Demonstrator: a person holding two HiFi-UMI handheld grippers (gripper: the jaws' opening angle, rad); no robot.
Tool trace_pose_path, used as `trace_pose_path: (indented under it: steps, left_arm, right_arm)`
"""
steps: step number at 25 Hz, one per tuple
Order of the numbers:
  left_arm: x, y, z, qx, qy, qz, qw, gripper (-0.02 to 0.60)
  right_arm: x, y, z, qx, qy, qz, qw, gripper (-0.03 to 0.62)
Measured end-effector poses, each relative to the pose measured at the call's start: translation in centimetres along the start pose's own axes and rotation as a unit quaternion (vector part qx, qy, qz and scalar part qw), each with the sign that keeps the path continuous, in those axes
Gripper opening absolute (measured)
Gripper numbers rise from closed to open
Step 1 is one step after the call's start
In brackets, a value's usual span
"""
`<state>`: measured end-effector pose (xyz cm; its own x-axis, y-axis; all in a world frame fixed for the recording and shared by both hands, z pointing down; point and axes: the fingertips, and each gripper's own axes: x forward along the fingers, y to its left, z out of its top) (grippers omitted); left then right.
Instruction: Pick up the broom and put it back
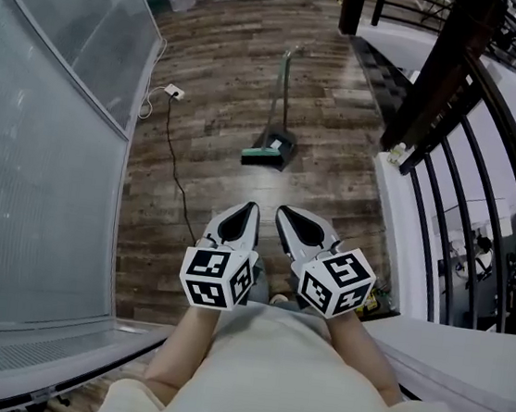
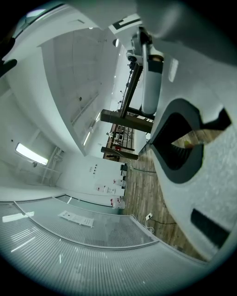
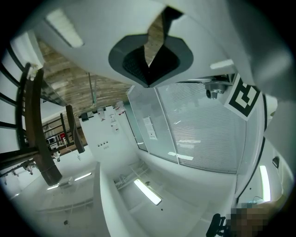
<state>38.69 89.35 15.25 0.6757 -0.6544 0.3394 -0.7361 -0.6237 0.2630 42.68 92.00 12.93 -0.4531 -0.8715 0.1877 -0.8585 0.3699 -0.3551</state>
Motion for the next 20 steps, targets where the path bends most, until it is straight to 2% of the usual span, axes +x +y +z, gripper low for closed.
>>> trace_pose_path:
  steps: [7,20]
  left_arm:
    - [4.2,1.0,1.4,0.002,0.006,-0.014,0.9999,0.002]
    - [10.7,6.5,5.4,-0.006,0.003,-0.016,0.9999,0.002]
  right_arm:
    - [2.3,-2.5,1.4,-0.003,0.000,-0.003,1.000,0.005]
    - [10.2,-7.1,4.3,-0.009,0.005,-0.009,1.000,0.005]
